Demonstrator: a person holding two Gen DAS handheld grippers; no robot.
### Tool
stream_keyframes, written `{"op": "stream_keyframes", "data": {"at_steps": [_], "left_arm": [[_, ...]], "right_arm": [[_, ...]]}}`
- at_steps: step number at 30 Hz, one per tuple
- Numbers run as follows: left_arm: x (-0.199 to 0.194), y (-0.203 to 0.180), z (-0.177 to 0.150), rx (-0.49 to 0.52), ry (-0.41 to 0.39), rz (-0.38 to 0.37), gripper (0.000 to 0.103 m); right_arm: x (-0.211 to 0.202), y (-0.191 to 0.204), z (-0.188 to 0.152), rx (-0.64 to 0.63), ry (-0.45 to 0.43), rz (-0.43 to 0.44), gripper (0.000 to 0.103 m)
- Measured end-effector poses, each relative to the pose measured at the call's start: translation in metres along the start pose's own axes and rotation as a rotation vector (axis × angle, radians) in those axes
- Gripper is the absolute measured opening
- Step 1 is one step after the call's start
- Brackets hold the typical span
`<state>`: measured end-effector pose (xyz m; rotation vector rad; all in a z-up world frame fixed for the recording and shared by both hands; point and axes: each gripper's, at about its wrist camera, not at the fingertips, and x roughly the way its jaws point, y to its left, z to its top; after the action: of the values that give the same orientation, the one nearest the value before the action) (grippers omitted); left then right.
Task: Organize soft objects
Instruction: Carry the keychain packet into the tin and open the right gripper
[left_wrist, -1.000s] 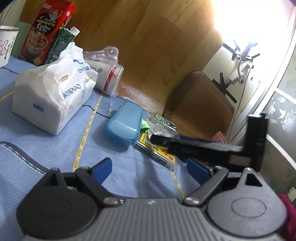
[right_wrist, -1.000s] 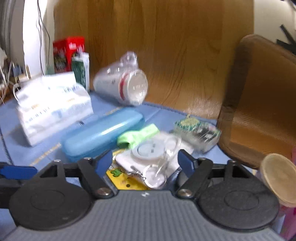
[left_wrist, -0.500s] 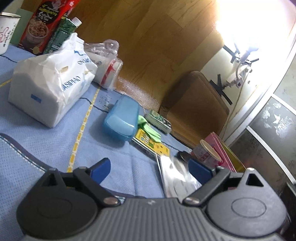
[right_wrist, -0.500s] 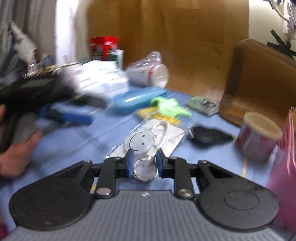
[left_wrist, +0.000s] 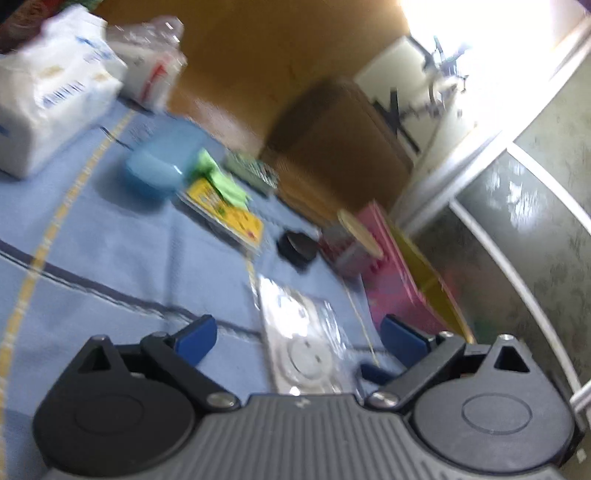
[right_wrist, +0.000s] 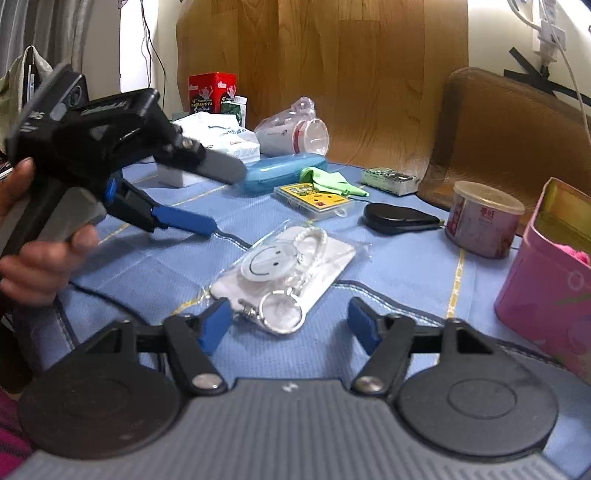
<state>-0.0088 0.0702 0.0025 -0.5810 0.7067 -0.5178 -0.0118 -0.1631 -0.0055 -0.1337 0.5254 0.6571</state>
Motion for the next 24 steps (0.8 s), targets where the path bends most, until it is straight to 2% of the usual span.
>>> {"op": "stream_keyframes", "data": {"at_steps": [2,3,4,6,7,9,11,14,17,24], "left_arm": [[0.011,-0.01,-0.006,0.047,0.002,0.011,0.096],[0.017,-0.015,-0.009,0.071,0.022,-0.008,0.086],[0.022,-0.021,-0.013,0.09,0.026,-0.001,0.086],[0.026,-0.032,-0.017,0.143,0.022,0.056,0.086],[0.026,-0.034,-0.017,0.14,0.026,0.061,0.084],[0.025,-0.037,-0.013,0.1,0.032,0.027,0.081],[0.023,-0.048,-0.005,0.113,0.014,-0.009,0.08],[0.029,-0.079,0.009,0.201,-0.02,-0.044,0.08],[0.047,-0.114,0.023,0.286,-0.017,-0.097,0.08],[0.109,-0.195,0.033,0.487,0.012,-0.201,0.08]], "right_arm": [[0.007,-0.001,0.001,0.036,0.027,0.034,0.071],[0.01,-0.003,0.003,0.057,0.024,0.05,0.063],[0.012,-0.002,0.005,0.067,0.022,0.064,0.057],[0.013,0.0,0.006,0.08,0.005,0.025,0.054],[0.012,-0.001,0.005,0.09,-0.002,0.02,0.05],[0.005,-0.003,0.004,0.11,-0.04,-0.014,0.046],[-0.007,-0.002,0.005,0.093,-0.099,-0.066,0.041],[-0.023,-0.008,0.009,0.099,-0.169,-0.127,0.039],[-0.038,-0.021,0.012,0.116,-0.234,-0.217,0.039],[-0.074,-0.085,0.012,0.252,-0.345,-0.414,0.039]]}}
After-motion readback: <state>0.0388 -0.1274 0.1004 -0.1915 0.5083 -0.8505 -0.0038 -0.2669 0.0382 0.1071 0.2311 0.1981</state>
